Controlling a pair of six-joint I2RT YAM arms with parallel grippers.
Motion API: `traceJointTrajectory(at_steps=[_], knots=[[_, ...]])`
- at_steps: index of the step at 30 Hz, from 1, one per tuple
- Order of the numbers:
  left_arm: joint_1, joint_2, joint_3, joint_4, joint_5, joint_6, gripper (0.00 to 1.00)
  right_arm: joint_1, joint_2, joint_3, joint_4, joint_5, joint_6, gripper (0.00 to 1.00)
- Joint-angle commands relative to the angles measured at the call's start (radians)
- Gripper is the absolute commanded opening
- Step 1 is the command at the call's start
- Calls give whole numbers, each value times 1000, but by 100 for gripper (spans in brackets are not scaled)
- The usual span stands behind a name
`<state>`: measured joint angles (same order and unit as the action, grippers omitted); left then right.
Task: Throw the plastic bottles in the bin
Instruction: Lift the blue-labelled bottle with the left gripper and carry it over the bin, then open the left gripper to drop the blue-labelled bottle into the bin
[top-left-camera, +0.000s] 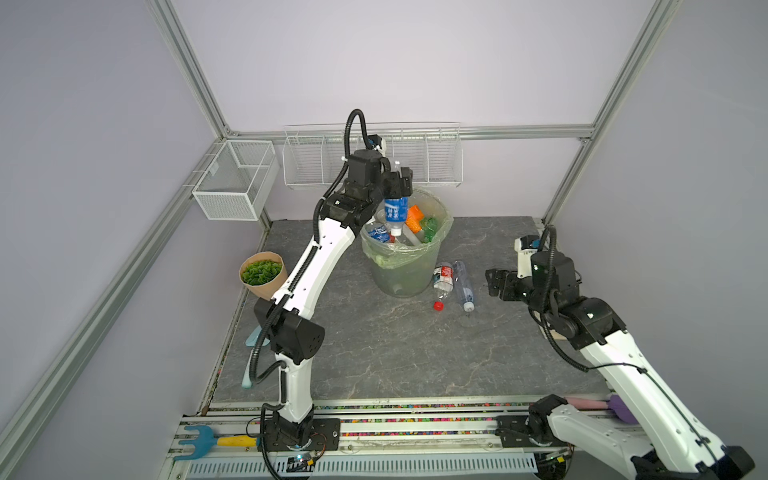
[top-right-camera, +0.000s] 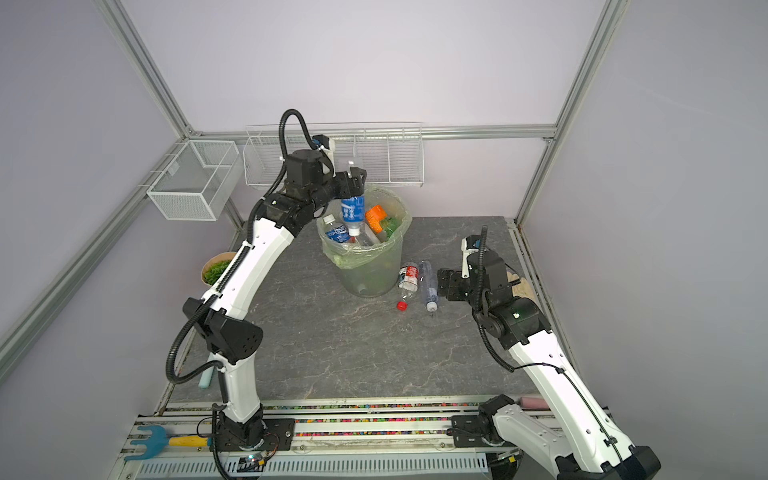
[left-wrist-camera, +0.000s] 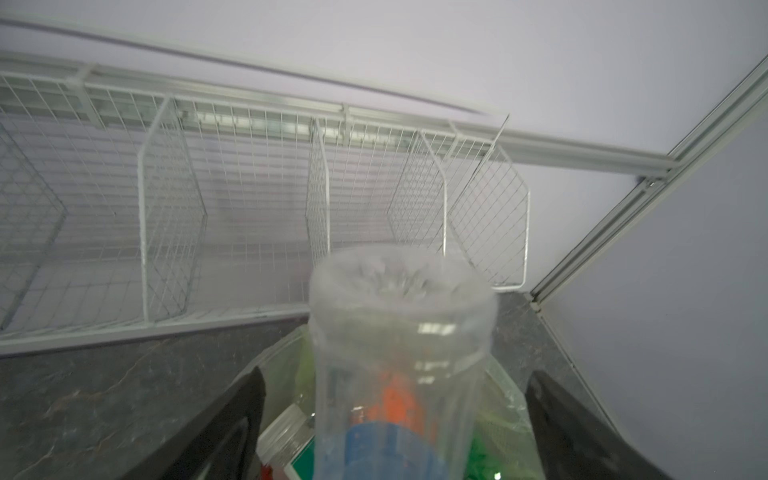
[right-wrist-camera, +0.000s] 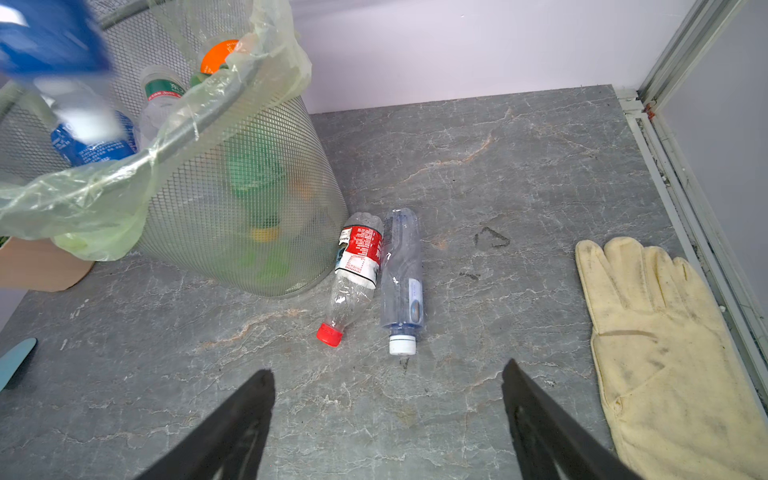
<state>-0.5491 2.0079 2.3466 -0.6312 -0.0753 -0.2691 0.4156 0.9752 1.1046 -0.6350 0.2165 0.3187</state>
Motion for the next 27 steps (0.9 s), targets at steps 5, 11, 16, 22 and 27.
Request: traceJointTrajectory(at_steps=[5,11,16,22,27], knots=[[-51,-168,-16,-92,-55,54,99,-15,-27,-32,-12,0,-15,89],[-51,-294,-174,-15,-66,50,99,-14,-19,-32,-11,-17,-1,88],[-51,-375,-279,30,-68,48,99,-16,-9,-23,-27,-3,-2,89],[-50,-438,-359,48,-92,61,99,-17,18,-9,-37,-24,7,89],[-25,-464,-430,58,-95,40,99,-18,22,-3,-36,-29,4,89]])
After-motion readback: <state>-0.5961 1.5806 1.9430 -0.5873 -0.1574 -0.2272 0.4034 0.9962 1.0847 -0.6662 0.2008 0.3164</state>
